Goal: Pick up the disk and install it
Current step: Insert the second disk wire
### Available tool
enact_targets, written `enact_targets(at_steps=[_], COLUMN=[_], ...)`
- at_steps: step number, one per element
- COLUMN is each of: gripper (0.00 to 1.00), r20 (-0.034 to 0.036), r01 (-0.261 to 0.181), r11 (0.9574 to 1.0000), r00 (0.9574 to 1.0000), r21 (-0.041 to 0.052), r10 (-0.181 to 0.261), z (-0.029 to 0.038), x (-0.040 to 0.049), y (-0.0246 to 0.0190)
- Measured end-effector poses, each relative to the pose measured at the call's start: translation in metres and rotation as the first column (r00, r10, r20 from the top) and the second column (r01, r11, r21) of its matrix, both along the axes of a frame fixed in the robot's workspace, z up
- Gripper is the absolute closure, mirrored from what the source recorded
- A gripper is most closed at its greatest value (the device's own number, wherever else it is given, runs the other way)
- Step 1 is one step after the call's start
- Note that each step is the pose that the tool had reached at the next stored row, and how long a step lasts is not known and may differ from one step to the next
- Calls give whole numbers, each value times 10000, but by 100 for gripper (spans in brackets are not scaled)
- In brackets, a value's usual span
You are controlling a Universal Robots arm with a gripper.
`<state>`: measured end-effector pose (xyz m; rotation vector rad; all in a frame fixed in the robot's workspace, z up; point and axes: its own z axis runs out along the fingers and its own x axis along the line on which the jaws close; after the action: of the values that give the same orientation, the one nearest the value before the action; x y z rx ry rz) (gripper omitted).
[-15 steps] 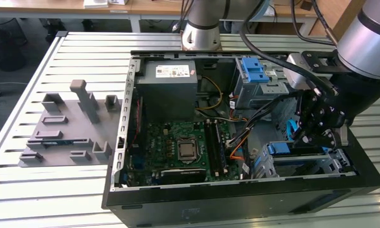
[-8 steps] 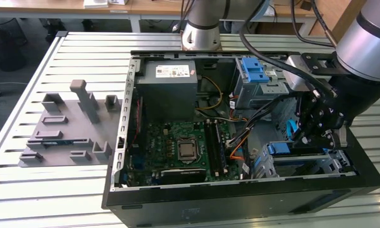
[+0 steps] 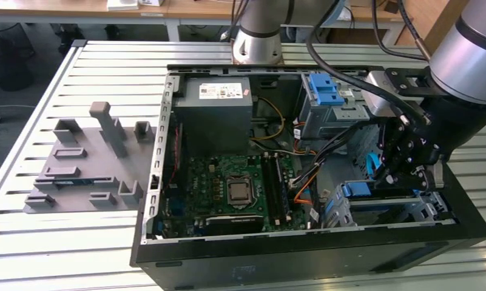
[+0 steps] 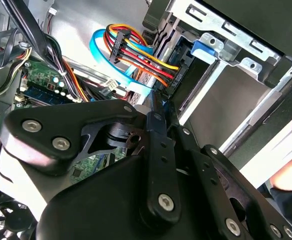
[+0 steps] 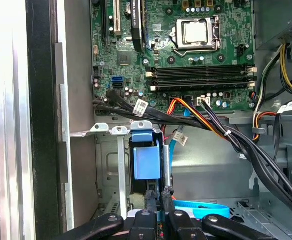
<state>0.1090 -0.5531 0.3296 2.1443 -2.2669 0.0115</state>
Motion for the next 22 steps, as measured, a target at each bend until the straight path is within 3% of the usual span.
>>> enact_targets(at_steps=[4, 5, 22], gripper=[83, 76, 76], r20=[0, 0, 0], r01=[0, 0, 0], r11=[10000, 10000, 10000], r00=[10000, 10000, 10000], r21=[2, 2, 27], r10=[0, 0, 0], z=[-2, -2, 110], x=[0, 0, 2], y=[0, 0, 0])
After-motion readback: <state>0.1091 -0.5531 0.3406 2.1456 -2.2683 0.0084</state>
